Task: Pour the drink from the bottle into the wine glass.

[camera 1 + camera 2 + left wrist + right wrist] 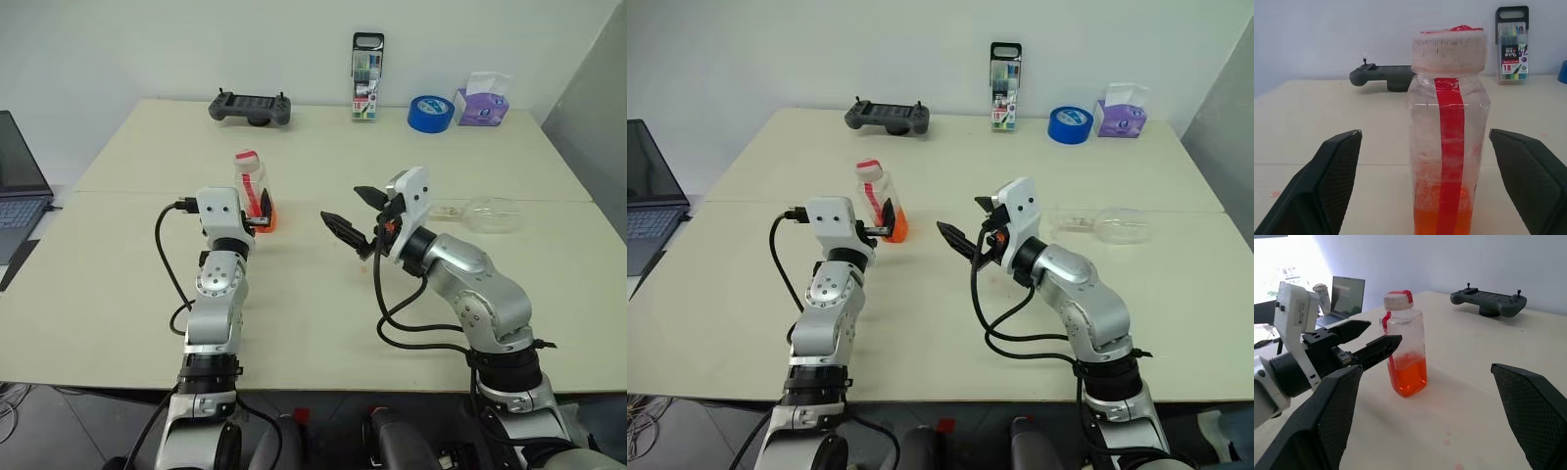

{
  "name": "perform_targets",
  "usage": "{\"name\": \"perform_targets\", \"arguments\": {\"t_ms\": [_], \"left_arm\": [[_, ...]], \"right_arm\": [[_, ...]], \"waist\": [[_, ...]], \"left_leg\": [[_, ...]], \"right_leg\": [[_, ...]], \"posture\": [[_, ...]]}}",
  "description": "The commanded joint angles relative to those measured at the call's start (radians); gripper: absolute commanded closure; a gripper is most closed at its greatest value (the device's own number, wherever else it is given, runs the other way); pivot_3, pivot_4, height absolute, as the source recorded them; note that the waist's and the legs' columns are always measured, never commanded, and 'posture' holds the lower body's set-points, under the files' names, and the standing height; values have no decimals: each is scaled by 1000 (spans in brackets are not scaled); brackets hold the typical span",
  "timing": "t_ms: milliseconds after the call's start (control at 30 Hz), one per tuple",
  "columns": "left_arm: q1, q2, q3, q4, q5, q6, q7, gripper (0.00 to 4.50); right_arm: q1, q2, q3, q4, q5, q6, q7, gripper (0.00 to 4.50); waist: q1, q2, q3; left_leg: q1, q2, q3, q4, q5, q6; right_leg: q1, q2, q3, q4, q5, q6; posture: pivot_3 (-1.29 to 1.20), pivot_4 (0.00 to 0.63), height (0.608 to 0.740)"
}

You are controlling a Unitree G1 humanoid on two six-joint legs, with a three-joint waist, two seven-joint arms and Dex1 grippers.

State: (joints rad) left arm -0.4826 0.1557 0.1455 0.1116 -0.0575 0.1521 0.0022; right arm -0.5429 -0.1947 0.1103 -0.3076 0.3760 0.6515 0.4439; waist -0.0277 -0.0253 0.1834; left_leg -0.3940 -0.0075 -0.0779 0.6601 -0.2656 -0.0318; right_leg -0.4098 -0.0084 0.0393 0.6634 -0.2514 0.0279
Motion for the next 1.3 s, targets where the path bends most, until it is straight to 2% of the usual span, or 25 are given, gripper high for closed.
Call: {"name": "perform_targets", "arguments": {"t_ms": [33,267,700,800,967,1000,1200,1300], "left_arm": [[-64,20,18,56,-24,-64,-35,28],[-211,45,43,266,-72,-144,-116,28],[-233,50,33,341,-76,-208,-160,28],[-245,55,37,355,-77,-219,-170,631],[-257,62,42,376,-72,-221,-170,2298],[-260,64,43,379,-72,-222,-172,2512],[-285,75,36,394,-74,-231,-198,2576],[-288,64,5,351,-95,-211,-276,2576]], "right_arm": [[-22,4,0,-31,6,-21,5,0],[-5,6,10,-61,10,-5,-4,0],[16,0,11,-91,6,16,-21,0],[16,0,8,-92,6,17,-25,0],[4,-9,-7,-106,15,33,-34,0],[-9,-8,-21,-118,28,48,-41,0],[-50,-30,-66,-203,83,136,-60,0],[-66,-64,-87,-268,127,210,-64,0]], "waist": [[0,0,0],[0,0,0],[-1,0,0],[-1,0,0],[-1,0,0],[-1,0,0],[-1,0,0],[-1,0,0]], "left_leg": [[0,0,0,0,0,0],[-1,-1,0,0,0,0],[-2,-1,-1,0,0,0],[-2,-1,-1,0,0,0],[-2,-1,-1,0,0,0],[-2,-1,-1,0,0,0],[-3,-1,-2,0,0,0],[-3,-1,-2,0,0,0]], "right_leg": [[0,0,0,0,0,0],[0,0,-1,0,0,0],[-2,-4,-2,1,0,0],[-2,-4,-2,1,0,0],[-2,-4,-2,1,0,0],[-2,-4,-2,1,0,0],[-3,-4,-2,2,0,0],[-3,-4,-2,1,0,0]], "posture": [[0,150,740],[0,150,740],[0,150,740],[0,150,740],[0,150,740],[0,150,740],[0,150,740],[0,150,740]]}}
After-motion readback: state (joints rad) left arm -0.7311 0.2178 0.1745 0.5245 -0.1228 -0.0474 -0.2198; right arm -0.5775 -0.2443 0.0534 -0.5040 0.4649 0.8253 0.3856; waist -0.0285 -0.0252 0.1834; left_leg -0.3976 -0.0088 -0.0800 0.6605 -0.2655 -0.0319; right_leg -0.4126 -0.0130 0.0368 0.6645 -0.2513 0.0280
